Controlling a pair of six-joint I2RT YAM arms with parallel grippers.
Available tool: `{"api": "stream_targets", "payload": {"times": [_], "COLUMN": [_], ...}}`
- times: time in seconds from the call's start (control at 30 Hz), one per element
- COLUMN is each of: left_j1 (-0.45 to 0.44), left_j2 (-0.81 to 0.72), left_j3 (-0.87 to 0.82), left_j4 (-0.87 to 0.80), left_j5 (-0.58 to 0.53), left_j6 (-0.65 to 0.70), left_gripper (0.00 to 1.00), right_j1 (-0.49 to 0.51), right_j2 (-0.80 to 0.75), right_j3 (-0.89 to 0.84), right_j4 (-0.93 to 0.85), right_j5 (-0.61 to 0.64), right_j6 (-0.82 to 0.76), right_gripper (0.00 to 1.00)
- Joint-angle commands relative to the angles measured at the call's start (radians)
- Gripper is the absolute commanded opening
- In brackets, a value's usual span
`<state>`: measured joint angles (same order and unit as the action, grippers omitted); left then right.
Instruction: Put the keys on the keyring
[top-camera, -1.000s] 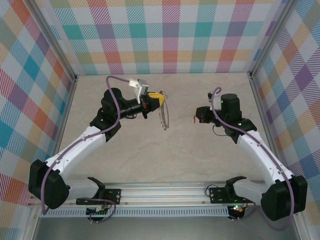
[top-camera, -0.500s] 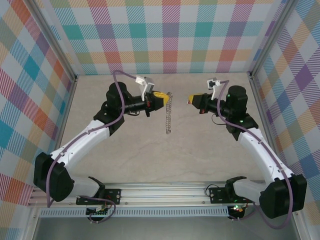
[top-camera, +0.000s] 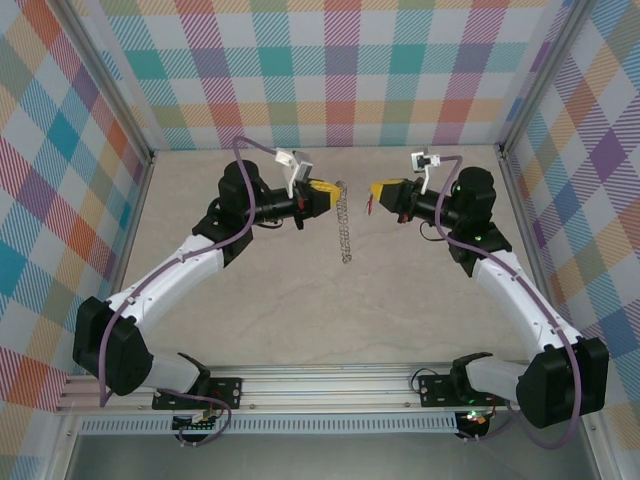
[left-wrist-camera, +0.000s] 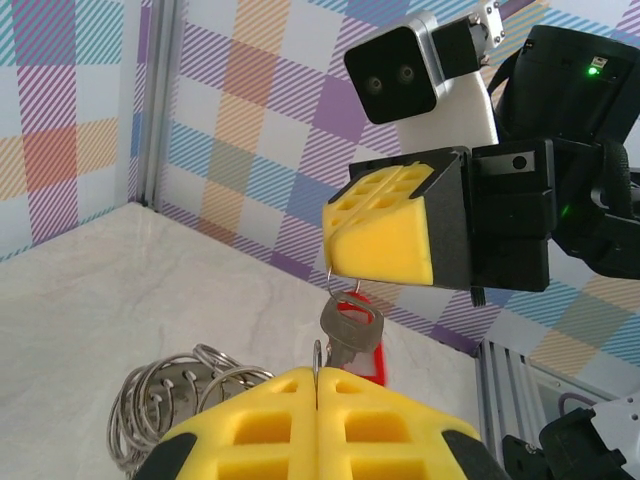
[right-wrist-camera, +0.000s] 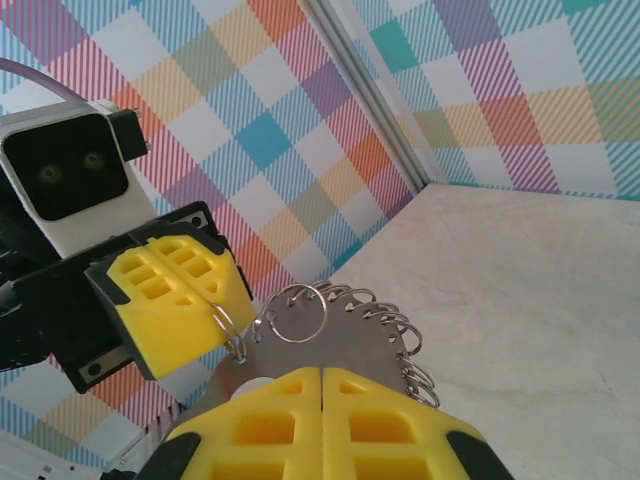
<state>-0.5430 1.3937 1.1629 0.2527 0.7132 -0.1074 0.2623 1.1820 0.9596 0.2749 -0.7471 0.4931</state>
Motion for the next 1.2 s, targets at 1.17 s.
{"api": "stream_targets", "payload": {"times": [1.17], "left_j1": [-0.038], "left_j2": [0.028], "left_j3": [0.061], "left_j4": [0.036], "left_j5": [0.002], "left_j6": [0.003], "left_gripper": [0.00], "right_j1": [0.127], "right_j2": [0.105], "right_j3": [0.136], "right_j4": [0.054], "right_j5": [0.018], "right_j6": [-0.013], "right_gripper": [0.00]}}
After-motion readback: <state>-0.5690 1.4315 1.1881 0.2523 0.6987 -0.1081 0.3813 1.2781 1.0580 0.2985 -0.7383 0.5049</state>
